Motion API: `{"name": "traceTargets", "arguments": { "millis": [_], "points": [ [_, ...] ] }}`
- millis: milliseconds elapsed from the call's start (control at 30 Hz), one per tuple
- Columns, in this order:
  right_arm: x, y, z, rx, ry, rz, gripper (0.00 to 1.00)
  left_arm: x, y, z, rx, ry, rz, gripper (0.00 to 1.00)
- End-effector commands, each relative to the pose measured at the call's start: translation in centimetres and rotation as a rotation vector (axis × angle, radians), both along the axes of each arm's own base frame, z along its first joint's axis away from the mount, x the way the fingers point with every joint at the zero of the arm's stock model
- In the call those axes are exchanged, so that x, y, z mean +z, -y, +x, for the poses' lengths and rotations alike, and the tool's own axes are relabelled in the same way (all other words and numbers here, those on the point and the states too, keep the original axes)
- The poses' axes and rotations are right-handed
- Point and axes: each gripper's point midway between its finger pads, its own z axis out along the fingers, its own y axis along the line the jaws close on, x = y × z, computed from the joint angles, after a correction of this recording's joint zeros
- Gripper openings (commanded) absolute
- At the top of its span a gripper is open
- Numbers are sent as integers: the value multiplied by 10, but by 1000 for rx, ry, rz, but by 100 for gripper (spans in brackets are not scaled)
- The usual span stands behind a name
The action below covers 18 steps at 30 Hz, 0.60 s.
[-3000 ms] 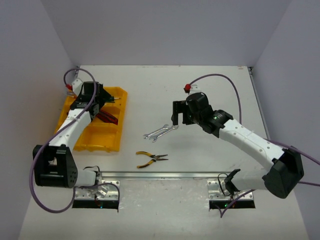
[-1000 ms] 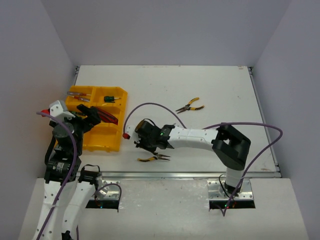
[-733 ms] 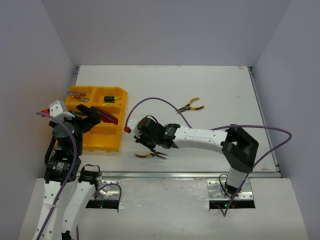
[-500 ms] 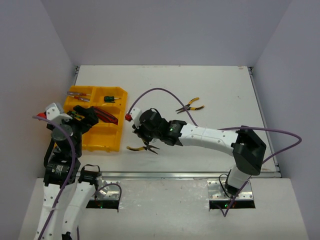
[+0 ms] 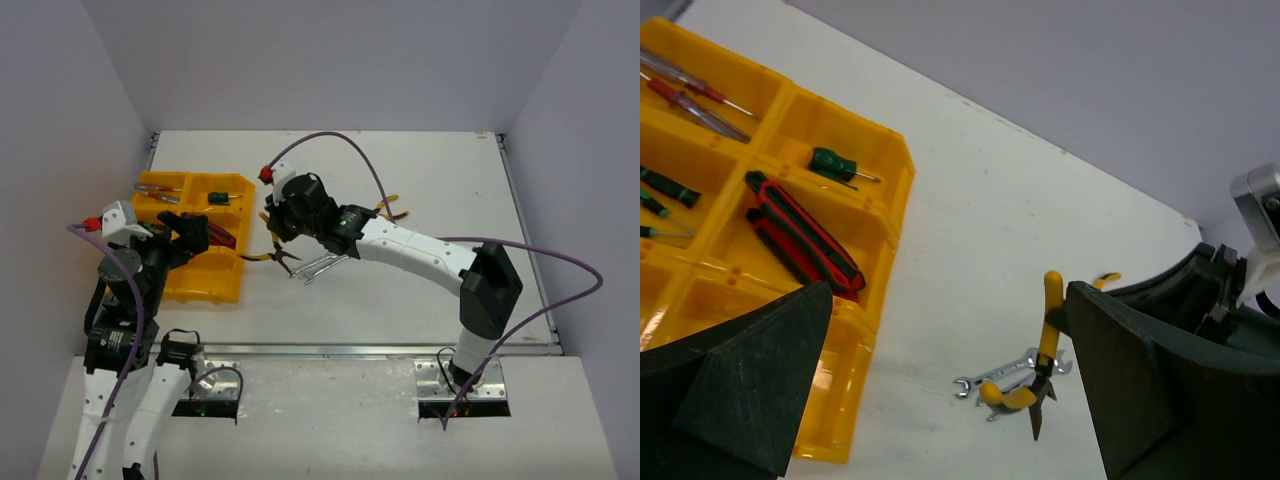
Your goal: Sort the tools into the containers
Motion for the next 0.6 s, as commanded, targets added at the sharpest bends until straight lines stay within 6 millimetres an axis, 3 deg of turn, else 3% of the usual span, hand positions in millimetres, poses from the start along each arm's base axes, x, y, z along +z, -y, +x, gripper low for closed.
{"name": "traceTargets", "arguments": {
  "millis": [0, 100, 200, 333, 400, 467, 567],
  "points": [
    [47, 4, 12, -66, 37, 120, 0, -1, 38, 7, -191, 6, -77, 100],
    [54, 25, 24, -130, 26, 148, 0, -21, 60, 9, -304, -27, -123, 100],
    [65, 43, 29, -180, -4, 189, 0, -26, 93, 11, -496, 29, -170, 100],
    [79, 48, 22, -162, -41, 237, 0, -34, 134, 1, -767, 124, -278, 95],
    [84, 48, 18, -147, -46, 249, 0, -46, 142, -2, -822, 122, -313, 88],
    [90, 48, 15, -136, -46, 263, 0, -45, 146, -4, -854, 165, -335, 87],
    [95, 47, 12, -125, -50, 273, 0, -27, 149, -10, -894, 264, -340, 86]
  ]
}}
